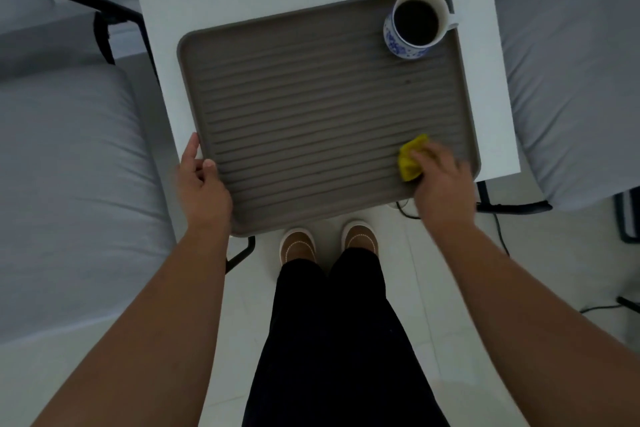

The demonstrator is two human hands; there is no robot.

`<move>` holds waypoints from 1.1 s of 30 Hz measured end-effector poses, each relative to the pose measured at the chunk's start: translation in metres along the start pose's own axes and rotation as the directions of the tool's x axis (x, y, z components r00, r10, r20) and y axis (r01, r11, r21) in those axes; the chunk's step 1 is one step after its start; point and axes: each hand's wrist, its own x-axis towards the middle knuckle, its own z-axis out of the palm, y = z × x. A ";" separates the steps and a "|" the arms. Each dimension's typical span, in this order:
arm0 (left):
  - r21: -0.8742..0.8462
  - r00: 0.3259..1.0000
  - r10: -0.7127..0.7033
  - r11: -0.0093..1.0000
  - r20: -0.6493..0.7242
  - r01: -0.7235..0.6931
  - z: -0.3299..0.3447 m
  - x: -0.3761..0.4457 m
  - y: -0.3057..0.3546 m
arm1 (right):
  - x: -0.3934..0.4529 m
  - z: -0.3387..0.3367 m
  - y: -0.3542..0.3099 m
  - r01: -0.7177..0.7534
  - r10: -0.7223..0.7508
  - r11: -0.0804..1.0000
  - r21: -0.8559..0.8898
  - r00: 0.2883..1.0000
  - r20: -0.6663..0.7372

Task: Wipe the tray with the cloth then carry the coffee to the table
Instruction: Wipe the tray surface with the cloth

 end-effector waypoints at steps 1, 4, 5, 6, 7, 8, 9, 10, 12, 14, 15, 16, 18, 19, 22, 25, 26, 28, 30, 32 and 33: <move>0.001 1.000 -0.006 1.000 -0.007 0.006 0.000 0.000 0.000 | 0.003 -0.003 0.011 -0.058 0.058 0.998 0.000 0.998 -0.036; 0.012 1.000 -0.017 1.000 -0.021 0.017 0.001 0.001 -0.002 | 0.007 0.001 0.004 -0.189 0.192 0.981 0.040 0.978 -0.077; 0.009 1.000 -0.016 1.000 -0.019 0.016 0.001 0.001 -0.002 | 0.005 0.004 -0.007 -0.217 0.221 0.975 0.055 0.971 -0.087; 0.005 1.000 -0.013 1.000 -0.018 0.013 0.001 0.001 -0.003 | 0.001 0.008 -0.021 -0.222 0.227 0.973 0.063 0.970 -0.092; 0.009 1.000 -0.014 1.000 -0.019 0.014 0.001 0.000 -0.002 | -0.004 0.012 -0.037 -0.205 0.211 0.976 0.070 0.974 -0.080; 0.016 1.000 -0.016 1.000 -0.021 0.016 0.002 0.000 -0.002 | -0.011 0.017 -0.055 -0.173 0.177 0.982 0.082 0.983 -0.050; 0.019 1.000 -0.016 1.000 -0.021 0.017 0.002 0.000 -0.001 | -0.018 0.022 -0.074 -0.121 0.123 0.988 0.096 0.992 -0.017; 0.022 1.000 -0.012 1.000 -0.022 0.013 0.002 0.000 0.000 | -0.024 0.027 -0.096 -0.063 0.062 0.992 0.110 0.998 0.010; 0.044 1.000 0.000 0.999 -0.023 0.001 0.002 0.000 0.001 | -0.036 0.035 -0.136 0.053 -0.065 0.987 0.154 0.995 0.076; 0.069 1.000 0.019 0.997 -0.025 -0.017 0.001 0.000 0.000 | -0.044 0.035 -0.163 0.197 -0.222 0.964 0.181 0.966 0.131; 0.073 0.999 0.031 0.997 -0.023 -0.029 0.001 -0.001 0.001 | -0.042 0.034 -0.165 0.278 -0.300 0.945 0.173 0.946 0.123; 0.072 0.999 0.042 0.997 -0.022 -0.041 0.001 0.000 0.000 | -0.035 0.034 -0.158 0.339 -0.358 0.927 0.163 0.927 0.113; 0.061 0.999 0.045 0.997 -0.014 -0.045 0.001 0.001 -0.002 | -0.018 0.035 -0.128 0.354 -0.374 0.923 0.152 0.918 0.130; 0.056 0.999 0.037 0.998 -0.015 -0.036 0.001 0.001 -0.002 | -0.009 0.033 -0.108 0.301 -0.321 0.943 0.139 0.936 0.147; 0.048 0.999 0.040 0.998 -0.036 -0.038 0.002 0.002 -0.003 | 0.010 0.022 -0.039 0.013 -0.017 0.996 0.083 0.998 0.053; 0.049 0.998 0.048 0.998 -0.033 -0.046 0.003 0.000 0.000 | 0.015 0.002 0.001 -0.213 0.217 0.971 0.108 0.976 -0.033; 0.045 0.998 0.044 0.998 -0.035 -0.042 0.004 0.001 -0.001 | 0.017 -0.001 0.001 -0.248 0.253 0.963 0.109 0.967 -0.034; 0.052 0.999 0.026 0.998 -0.040 -0.024 0.004 0.001 -0.001 | 0.019 -0.001 -0.014 -0.320 0.322 0.942 0.104 0.947 -0.011; 0.061 0.999 0.022 0.998 -0.047 -0.019 0.004 0.003 -0.003 | 0.016 0.004 -0.037 -0.368 0.369 0.922 0.122 0.929 0.008; 0.071 0.999 0.020 0.997 -0.047 -0.016 0.004 0.005 -0.005 | 0.007 0.011 -0.067 -0.302 0.299 0.942 0.149 0.953 0.040; 0.074 0.999 0.015 0.997 -0.044 -0.012 0.004 0.005 -0.005 | -0.001 0.016 -0.083 -0.227 0.222 0.961 0.161 0.974 0.048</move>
